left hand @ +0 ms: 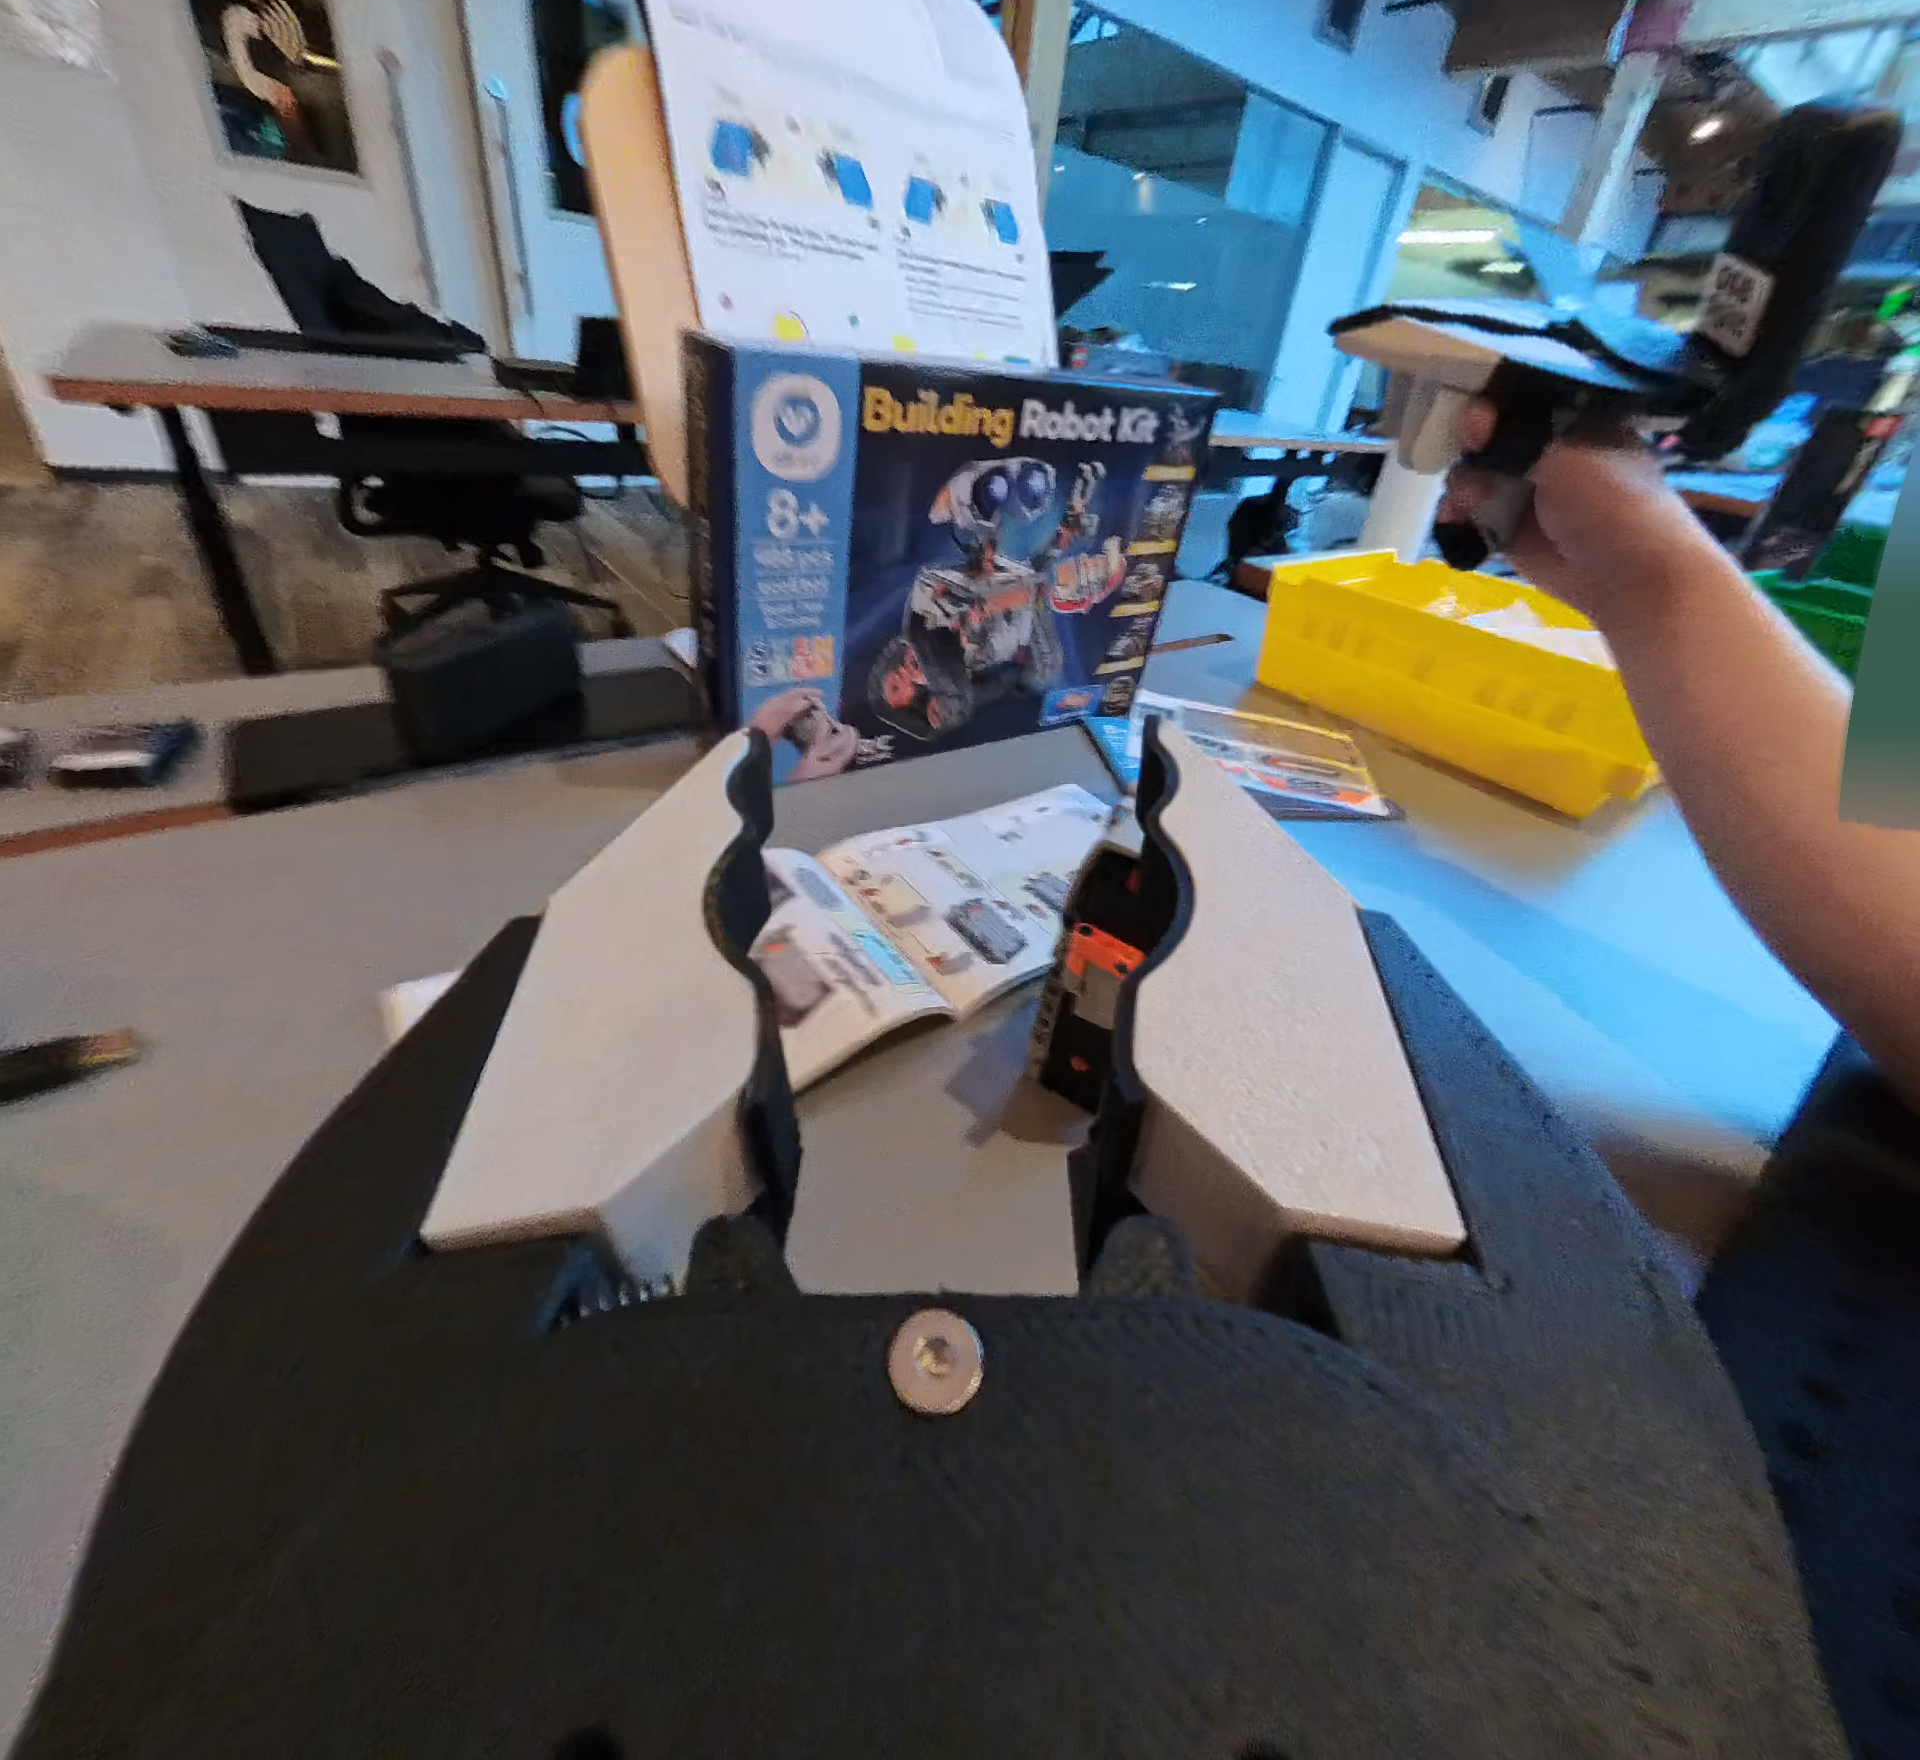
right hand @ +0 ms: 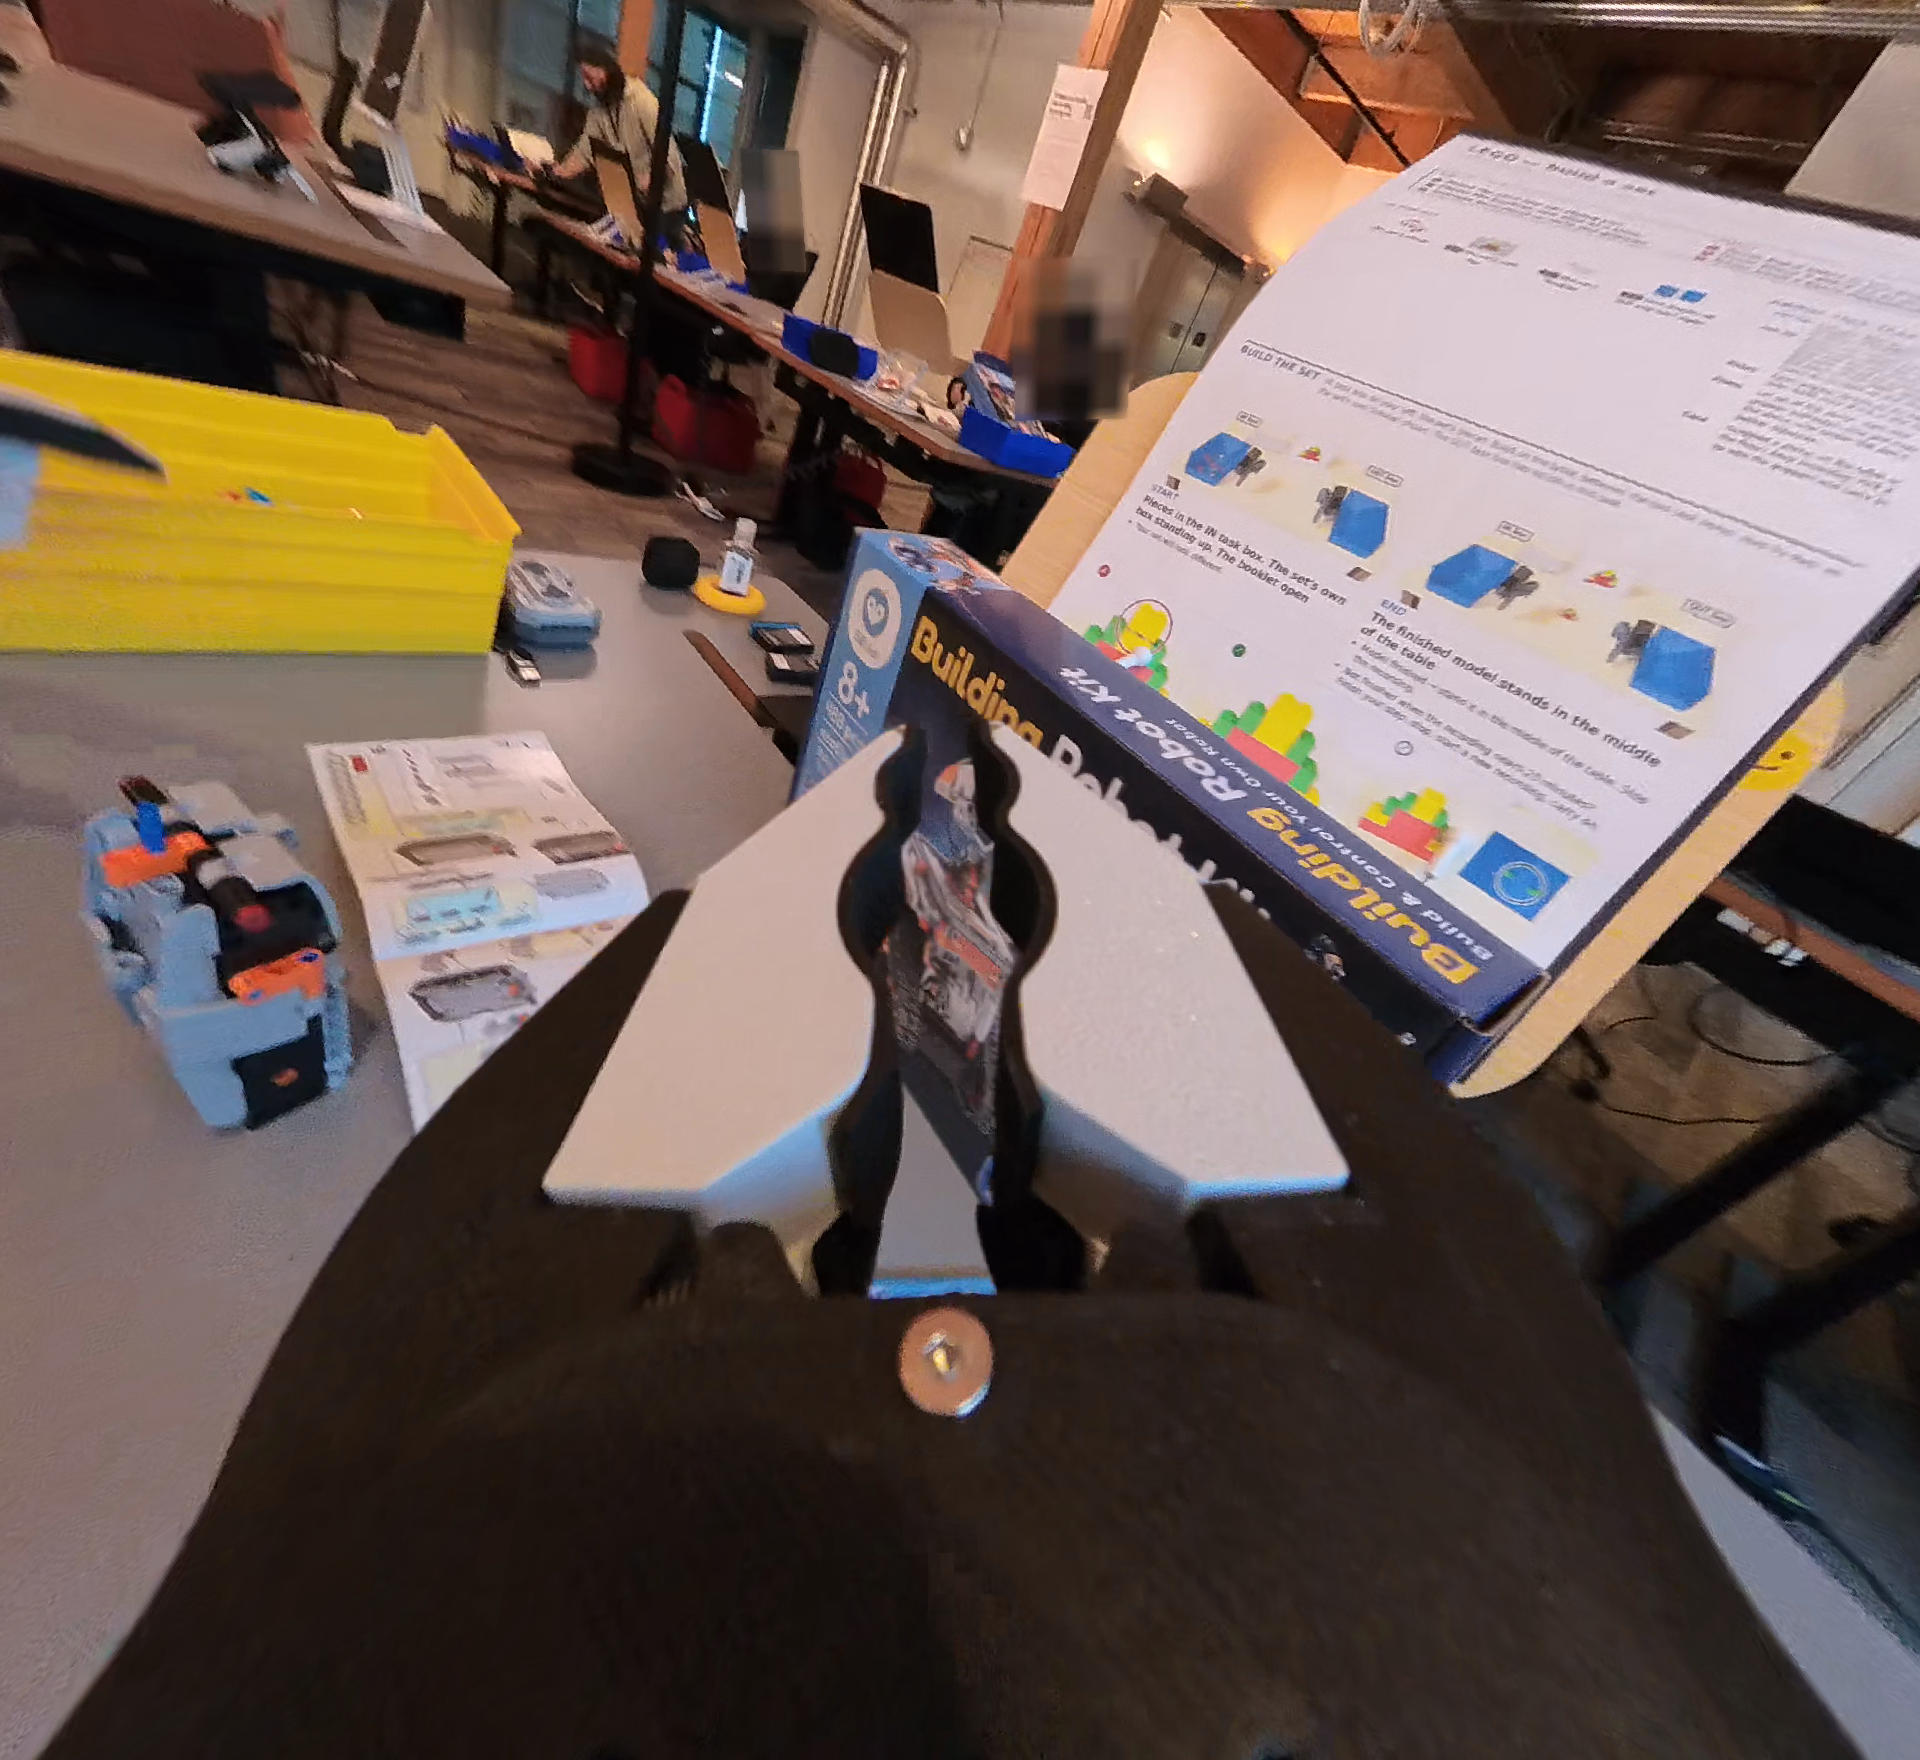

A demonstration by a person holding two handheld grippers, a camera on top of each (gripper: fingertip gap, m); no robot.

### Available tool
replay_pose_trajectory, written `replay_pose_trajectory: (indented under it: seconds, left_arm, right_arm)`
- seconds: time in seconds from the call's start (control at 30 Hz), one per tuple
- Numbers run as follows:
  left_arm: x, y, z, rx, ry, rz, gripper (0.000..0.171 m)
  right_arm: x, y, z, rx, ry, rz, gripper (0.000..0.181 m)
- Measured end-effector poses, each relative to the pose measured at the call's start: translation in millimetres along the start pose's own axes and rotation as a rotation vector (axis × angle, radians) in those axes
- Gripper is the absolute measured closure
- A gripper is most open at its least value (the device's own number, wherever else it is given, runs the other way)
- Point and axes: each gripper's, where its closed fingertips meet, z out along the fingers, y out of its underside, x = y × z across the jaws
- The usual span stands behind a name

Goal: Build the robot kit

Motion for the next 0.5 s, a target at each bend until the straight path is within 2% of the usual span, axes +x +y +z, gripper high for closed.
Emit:
replay_pose_trajectory:
  seconds: [0.13, 0.3, 0.5]
  left_arm:
    - [-34, -32, -29, -0.164, -0.114, 0.156, 0.092]
    - [-78, -80, -53, -0.319, -0.246, 0.337, 0.092]
    - [-110, -119, -59, -0.427, -0.282, 0.394, 0.094]
  right_arm:
    - [-3, 8, 4, -0.052, -0.004, -0.037, 0.173]
    - [-5, 20, 11, -0.119, -0.004, -0.064, 0.173]
    - [-6, 24, 11, -0.146, -0.002, -0.073, 0.173]
